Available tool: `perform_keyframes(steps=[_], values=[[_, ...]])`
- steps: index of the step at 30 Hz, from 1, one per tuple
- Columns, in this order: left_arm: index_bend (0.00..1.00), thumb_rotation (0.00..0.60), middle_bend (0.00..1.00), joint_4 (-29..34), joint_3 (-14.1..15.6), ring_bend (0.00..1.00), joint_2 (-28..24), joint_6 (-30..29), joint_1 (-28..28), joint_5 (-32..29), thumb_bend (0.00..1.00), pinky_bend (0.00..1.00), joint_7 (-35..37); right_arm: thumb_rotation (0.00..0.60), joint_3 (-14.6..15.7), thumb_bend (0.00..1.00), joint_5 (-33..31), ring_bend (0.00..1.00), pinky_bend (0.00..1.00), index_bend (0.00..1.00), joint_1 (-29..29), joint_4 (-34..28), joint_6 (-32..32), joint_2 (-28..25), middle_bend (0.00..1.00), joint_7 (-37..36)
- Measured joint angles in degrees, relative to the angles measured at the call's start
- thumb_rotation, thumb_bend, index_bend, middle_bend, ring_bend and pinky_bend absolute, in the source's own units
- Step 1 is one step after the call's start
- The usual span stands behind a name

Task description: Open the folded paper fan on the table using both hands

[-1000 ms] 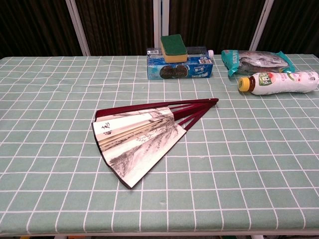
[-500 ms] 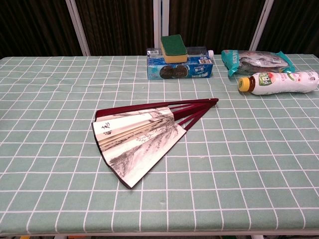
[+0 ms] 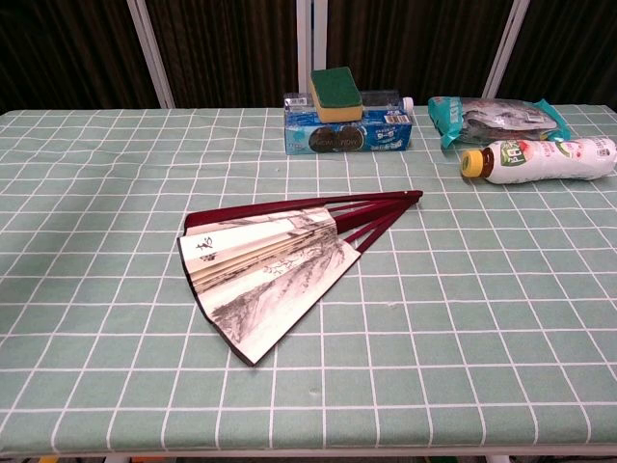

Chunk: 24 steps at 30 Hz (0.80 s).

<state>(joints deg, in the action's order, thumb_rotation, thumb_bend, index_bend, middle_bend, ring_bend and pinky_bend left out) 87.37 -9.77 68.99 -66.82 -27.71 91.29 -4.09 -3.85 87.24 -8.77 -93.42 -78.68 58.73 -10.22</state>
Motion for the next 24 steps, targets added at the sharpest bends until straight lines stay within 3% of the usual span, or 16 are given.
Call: perform_keyframes(steps=[6,11,16,24], values=[[0.3,0.6,0.29,-9.8,-1.47,0.22,7.81,9.03,-10.66,1.45,0.0,0.19,6.49,0.6,0.03,0.23,-0.52,0.0,0.0,0.07,-0.16,-0.82,0.38,-0.76,0.04,0.42],[0.33,0.6,0.31,-10.97,-1.87,0.25,10.15,18.24,-15.7,-0.97,0.0,0.29,11.19,0.6,-0.01,0.23,-1.06,0.0,0.0,0.07,-0.1,-1.35,0.41,-1.24,0.04,1.22],[0.32,0.6,0.33,-10.44,-2.63,0.3,12.04,29.68,-21.54,-7.79,0.07,0.37,12.69,0.6,0.04,0.23,-1.35,0.0,0.0,0.07,0.05,-1.68,0.24,-1.37,0.04,1.49],[0.29,0.6,0.35,-12.93,-4.02,0.32,17.37,39.0,-28.52,-23.25,0.15,0.39,9.52,0.6,0.13,0.23,-1.71,0.0,0.0,0.07,0.3,-1.68,0.05,-1.7,0.04,1.42]])
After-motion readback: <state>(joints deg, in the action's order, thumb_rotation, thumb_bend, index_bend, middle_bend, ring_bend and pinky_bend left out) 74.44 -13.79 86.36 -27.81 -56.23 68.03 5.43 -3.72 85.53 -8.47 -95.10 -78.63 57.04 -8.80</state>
